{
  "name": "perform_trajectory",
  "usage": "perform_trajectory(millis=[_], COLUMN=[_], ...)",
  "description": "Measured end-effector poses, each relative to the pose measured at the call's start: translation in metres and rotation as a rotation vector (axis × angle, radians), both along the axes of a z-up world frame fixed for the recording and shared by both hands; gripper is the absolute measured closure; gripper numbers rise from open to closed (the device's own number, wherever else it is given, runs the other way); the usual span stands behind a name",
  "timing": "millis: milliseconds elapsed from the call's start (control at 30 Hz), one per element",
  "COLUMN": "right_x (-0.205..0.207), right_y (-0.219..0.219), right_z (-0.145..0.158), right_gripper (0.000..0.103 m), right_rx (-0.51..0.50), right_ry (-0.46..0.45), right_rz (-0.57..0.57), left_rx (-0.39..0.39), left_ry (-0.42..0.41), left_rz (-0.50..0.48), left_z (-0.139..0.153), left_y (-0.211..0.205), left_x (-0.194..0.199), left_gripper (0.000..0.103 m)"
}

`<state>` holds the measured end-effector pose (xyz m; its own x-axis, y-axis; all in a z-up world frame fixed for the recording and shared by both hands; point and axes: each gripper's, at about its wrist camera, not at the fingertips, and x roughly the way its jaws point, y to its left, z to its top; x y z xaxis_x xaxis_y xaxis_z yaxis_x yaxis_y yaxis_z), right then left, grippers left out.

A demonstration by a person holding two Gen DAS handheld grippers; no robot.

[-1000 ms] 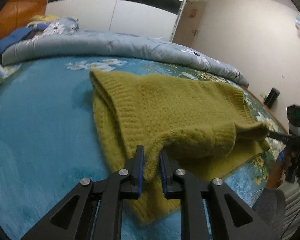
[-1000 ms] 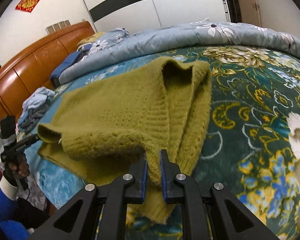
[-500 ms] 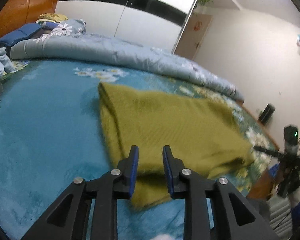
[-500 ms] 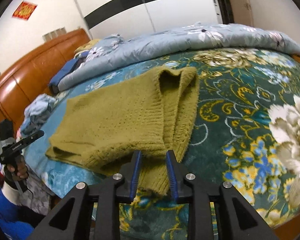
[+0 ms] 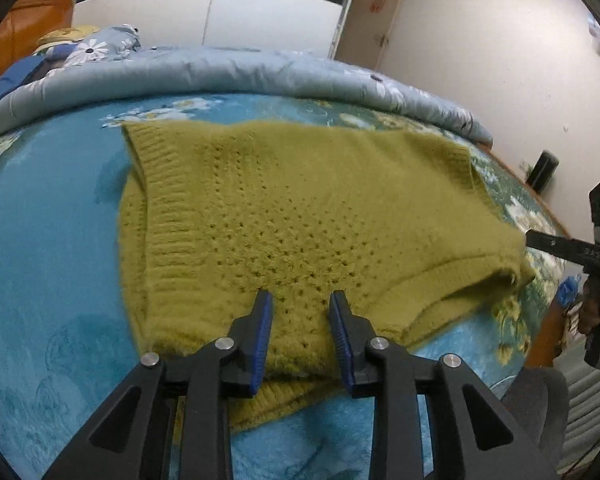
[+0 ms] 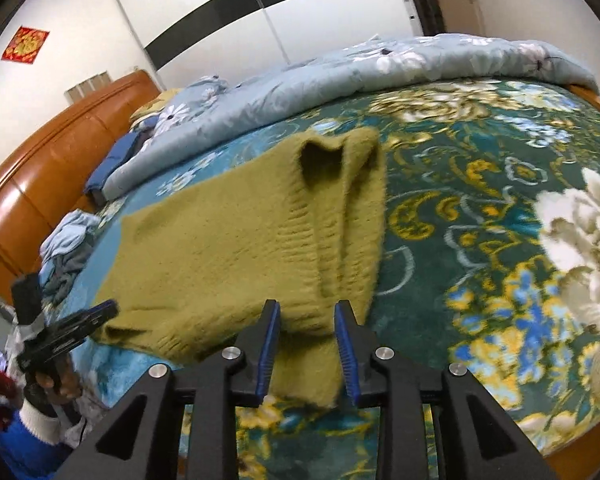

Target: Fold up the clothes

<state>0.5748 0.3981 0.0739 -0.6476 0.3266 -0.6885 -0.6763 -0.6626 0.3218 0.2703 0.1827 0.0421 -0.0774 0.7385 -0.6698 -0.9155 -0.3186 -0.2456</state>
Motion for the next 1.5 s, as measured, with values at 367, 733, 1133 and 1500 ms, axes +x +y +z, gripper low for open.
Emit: perform_trajectory(millis=[367,733,1133,1500], right_x=[-0.011,-0.03,-0.045,-0.13], right_y=[0.051,0.049,0.042,-0.006], right_z=[-0.036,-0.036,0.0,0.086], right_gripper=[0.041,0.046,0.081,0.083], right_rx=[-0.16,-0.17,-0.136,0.068], right_ry=[0.103,0.123,0.041,-0.068], right_rz=[-0.066,-0.005,-0.022,0.101], left_rx=[-0.021,-0.104,-0.082,0.053], left_ry=[-0.083,-0.041,0.031,-0.156], left_rz=[-0.018,-0.005,-0.071,0.087], left_z=[0.029,-0.003,-0.007,0.011], left_y=[0.128,0.15,0.118,0.05], left_x=[0.013,0.052,0.08,0.0], left_gripper=[0.072,0.073,0.072,0.072])
